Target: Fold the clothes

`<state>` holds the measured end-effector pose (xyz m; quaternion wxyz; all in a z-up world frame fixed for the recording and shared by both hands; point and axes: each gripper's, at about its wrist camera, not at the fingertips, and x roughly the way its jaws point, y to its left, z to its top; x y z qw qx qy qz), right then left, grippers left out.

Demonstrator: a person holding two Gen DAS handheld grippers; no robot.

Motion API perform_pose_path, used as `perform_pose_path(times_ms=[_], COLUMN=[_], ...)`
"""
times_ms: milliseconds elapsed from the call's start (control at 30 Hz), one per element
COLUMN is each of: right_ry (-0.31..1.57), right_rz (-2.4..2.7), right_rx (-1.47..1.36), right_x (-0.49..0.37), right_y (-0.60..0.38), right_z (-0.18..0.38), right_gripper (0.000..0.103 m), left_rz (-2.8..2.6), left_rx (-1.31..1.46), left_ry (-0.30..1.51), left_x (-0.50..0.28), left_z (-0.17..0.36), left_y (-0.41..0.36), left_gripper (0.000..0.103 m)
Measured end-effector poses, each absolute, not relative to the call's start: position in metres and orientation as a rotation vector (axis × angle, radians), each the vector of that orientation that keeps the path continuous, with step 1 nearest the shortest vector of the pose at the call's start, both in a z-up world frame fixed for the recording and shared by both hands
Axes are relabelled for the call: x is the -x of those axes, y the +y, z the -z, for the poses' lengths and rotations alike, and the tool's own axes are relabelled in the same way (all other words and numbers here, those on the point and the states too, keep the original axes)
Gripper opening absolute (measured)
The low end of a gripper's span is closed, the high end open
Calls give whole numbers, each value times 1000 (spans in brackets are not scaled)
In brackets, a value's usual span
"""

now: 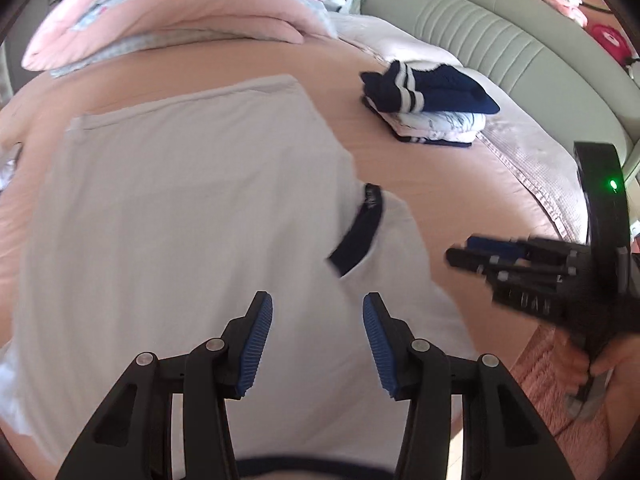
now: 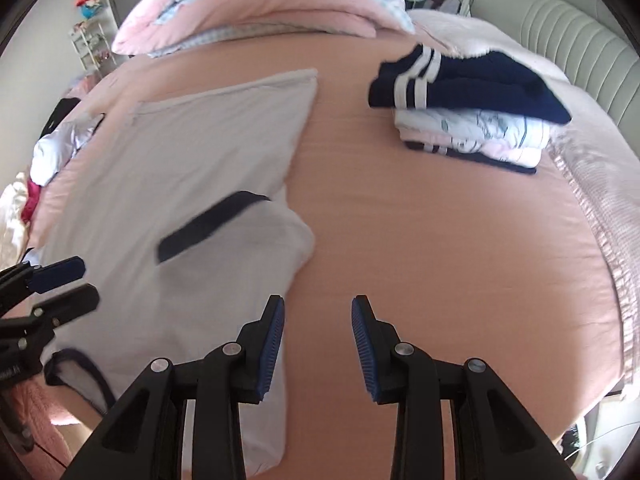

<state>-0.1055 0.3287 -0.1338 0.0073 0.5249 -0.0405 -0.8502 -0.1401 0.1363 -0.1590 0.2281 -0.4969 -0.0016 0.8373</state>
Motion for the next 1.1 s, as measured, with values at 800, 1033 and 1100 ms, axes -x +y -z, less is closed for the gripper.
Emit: perform_pose_path(times_ms=[800, 1033, 1100], right_ry=[-257, -150, -185], right_rz=[2386, 2270, 2271], right_rx=[-1537, -1688, -1691], right_x=[58, 40, 36], right_y=[327, 333, 343], right_z=[161, 170, 163], right_gripper=[34, 35, 35], left_rz=[-2366, -2376, -2411], left_rx=[1456, 1536, 1476], left_ry=[-158, 28, 106], left_x=[135, 135, 125], left_z=[190, 179, 162], left_y=[132, 120, 116], left_gripper=[7, 12, 13])
